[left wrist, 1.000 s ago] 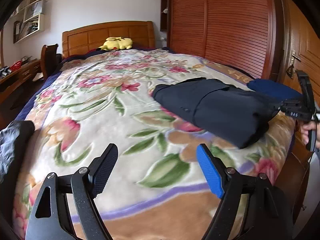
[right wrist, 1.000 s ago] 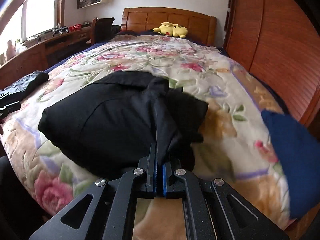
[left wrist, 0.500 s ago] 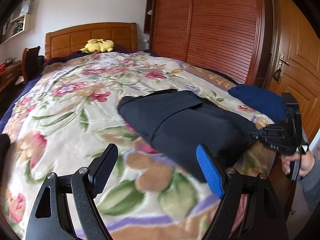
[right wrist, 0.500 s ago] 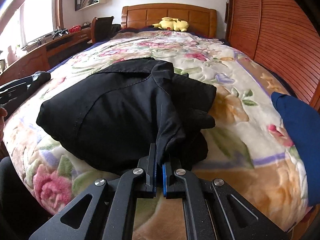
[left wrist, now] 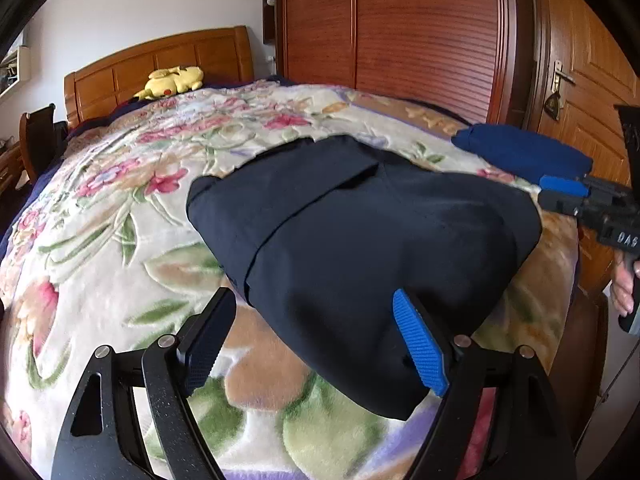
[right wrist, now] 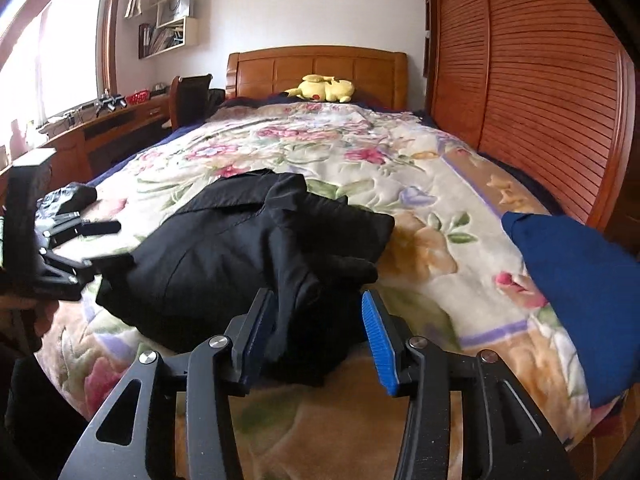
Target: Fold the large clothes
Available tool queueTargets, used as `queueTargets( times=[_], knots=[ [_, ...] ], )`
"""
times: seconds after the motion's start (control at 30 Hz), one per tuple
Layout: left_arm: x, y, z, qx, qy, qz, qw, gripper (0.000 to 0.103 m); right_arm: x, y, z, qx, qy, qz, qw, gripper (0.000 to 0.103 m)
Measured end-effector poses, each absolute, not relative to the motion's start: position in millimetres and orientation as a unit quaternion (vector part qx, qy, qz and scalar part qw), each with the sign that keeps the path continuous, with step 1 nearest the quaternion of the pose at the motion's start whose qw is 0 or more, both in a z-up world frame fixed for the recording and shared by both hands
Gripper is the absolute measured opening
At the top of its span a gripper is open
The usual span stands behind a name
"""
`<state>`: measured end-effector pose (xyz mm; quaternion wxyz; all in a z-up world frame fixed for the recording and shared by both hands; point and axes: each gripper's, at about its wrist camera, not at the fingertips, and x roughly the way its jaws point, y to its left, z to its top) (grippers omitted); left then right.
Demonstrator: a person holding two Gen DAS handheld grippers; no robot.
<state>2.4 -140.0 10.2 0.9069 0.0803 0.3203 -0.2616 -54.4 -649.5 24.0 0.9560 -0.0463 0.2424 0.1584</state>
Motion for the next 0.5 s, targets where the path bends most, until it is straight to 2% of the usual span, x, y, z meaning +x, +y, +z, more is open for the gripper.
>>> queueTargets(
  times=[0.37, 0.5],
  knots=[
    [-7, -127, 17, 0.07, 0.307, -0.259, 0.913, 0.082, -62, -641, 20, -0.058, 0.242, 0.159, 0.955, 0.048],
    [-13, -112, 21, 0.062, 0.3, -0.256, 0.917, 0.082, -72, -649, 13, -0.052, 0.249, 0.157, 0.954, 0.051]
  ],
)
